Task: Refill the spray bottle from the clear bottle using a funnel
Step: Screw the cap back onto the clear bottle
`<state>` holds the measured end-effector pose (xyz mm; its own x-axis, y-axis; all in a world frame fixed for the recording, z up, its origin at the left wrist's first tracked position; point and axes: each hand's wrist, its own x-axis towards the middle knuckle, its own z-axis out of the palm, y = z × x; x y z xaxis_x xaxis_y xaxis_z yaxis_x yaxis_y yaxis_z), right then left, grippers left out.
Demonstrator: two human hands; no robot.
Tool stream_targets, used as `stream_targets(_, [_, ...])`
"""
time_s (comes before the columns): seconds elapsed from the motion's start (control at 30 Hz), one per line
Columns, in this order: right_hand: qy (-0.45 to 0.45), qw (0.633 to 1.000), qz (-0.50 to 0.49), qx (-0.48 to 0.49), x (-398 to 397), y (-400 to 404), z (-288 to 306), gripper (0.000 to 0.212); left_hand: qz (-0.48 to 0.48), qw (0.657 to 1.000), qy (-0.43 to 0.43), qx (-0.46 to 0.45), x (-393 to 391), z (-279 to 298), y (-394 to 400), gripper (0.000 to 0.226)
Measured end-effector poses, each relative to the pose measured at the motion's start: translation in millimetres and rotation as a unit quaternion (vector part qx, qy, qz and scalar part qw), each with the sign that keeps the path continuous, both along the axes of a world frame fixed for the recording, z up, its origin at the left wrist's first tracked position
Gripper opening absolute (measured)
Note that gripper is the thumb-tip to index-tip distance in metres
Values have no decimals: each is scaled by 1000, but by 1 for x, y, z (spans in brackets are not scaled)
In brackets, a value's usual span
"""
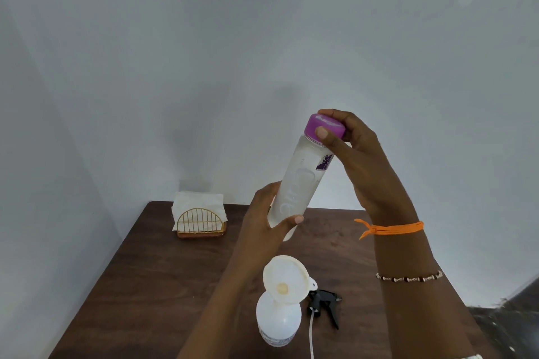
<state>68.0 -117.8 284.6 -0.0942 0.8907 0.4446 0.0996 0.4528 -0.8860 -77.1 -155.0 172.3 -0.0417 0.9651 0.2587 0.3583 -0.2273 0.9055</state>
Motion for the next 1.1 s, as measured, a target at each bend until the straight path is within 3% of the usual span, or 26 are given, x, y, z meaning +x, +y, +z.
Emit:
stream_targets(0.2, [-4, 1000, -29, 6, -6, 19, -20, 34, 60, 994, -33, -85, -21, -34, 9, 60])
stream_targets(0.4, [-85, 995, -25, -36, -23, 59, -74, 39, 65, 988, -33, -136, -35, -63, 19, 42])
stream_targets(0.6, [-151, 986, -14, -76, -51, 97, -131, 45, 84, 975, -55, -200, -47, -84, 41, 39])
stream_targets(1.1, [-176, 976, 36, -124, -93, 165, -192, 40, 95, 960, -58, -256, -63, -121, 86, 40])
